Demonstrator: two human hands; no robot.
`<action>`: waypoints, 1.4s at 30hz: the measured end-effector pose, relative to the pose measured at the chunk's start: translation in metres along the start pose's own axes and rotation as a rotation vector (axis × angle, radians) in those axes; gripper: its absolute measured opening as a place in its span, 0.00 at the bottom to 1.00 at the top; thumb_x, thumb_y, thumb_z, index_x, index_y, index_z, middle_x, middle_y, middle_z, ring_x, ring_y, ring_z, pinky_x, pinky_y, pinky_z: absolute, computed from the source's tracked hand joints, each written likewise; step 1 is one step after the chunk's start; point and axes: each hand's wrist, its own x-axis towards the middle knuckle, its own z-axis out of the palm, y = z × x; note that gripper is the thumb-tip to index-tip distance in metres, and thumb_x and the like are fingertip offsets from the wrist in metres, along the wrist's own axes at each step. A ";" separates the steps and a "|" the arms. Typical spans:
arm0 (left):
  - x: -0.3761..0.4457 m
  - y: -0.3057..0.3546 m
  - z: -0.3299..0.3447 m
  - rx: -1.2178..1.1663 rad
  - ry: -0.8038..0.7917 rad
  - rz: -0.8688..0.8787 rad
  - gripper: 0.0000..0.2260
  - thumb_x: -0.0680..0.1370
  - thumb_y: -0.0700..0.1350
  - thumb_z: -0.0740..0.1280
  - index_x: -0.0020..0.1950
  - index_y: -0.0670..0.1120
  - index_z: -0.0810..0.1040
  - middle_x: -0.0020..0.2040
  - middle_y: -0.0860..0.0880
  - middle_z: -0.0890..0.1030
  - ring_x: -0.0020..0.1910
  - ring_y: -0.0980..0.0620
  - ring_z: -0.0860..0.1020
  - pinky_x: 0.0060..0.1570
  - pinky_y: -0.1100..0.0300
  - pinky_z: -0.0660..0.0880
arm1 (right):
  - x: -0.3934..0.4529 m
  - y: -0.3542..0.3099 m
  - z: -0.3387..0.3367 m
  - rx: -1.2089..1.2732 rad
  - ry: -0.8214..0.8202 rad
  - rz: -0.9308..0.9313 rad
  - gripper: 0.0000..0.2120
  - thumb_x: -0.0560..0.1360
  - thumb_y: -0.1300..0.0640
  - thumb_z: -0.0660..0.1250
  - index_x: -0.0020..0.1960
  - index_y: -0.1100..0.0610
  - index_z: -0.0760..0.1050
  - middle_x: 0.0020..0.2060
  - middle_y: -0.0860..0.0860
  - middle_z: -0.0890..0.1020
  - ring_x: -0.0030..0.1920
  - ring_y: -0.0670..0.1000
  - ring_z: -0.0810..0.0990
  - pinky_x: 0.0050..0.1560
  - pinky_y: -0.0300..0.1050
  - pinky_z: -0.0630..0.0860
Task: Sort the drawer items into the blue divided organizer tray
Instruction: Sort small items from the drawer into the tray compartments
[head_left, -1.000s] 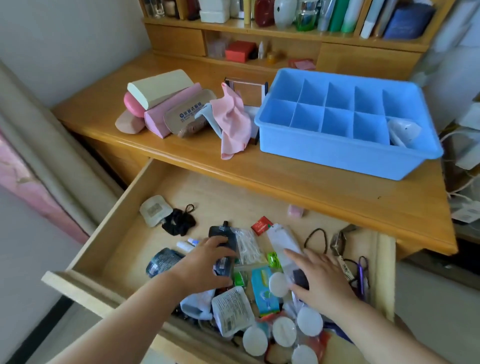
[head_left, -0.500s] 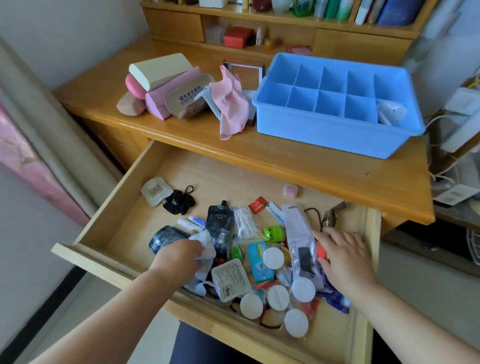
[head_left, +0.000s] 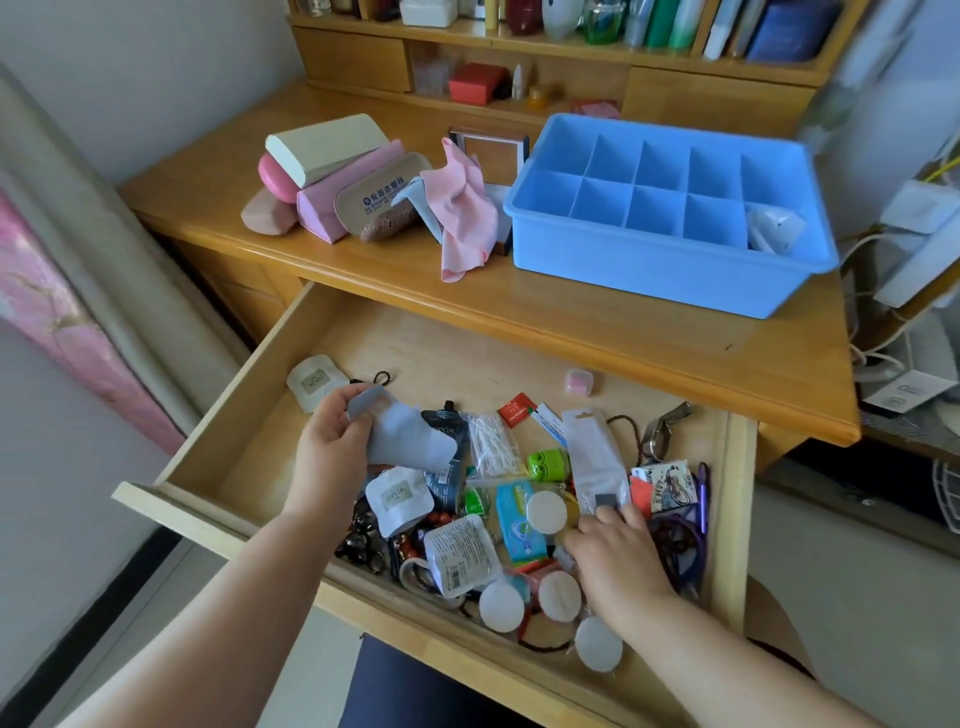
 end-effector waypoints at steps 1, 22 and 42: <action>0.001 0.001 -0.002 -0.003 0.030 0.004 0.14 0.81 0.37 0.58 0.51 0.55 0.77 0.49 0.48 0.81 0.47 0.48 0.80 0.45 0.49 0.79 | 0.000 0.001 -0.003 0.021 0.032 0.003 0.07 0.71 0.58 0.67 0.48 0.50 0.78 0.46 0.47 0.78 0.53 0.52 0.73 0.57 0.48 0.65; -0.047 0.002 0.068 0.207 -0.417 0.056 0.05 0.75 0.38 0.67 0.44 0.48 0.79 0.34 0.45 0.82 0.32 0.52 0.79 0.39 0.47 0.79 | 0.023 -0.009 -0.098 1.383 0.101 0.032 0.15 0.72 0.59 0.70 0.49 0.38 0.77 0.50 0.47 0.83 0.49 0.40 0.80 0.49 0.38 0.76; 0.057 -0.071 -0.046 1.474 -0.397 0.226 0.33 0.77 0.41 0.63 0.75 0.58 0.49 0.77 0.47 0.50 0.73 0.44 0.60 0.59 0.50 0.75 | 0.039 0.003 -0.032 0.722 0.043 -0.073 0.22 0.70 0.73 0.57 0.49 0.50 0.80 0.61 0.41 0.75 0.61 0.47 0.75 0.55 0.27 0.66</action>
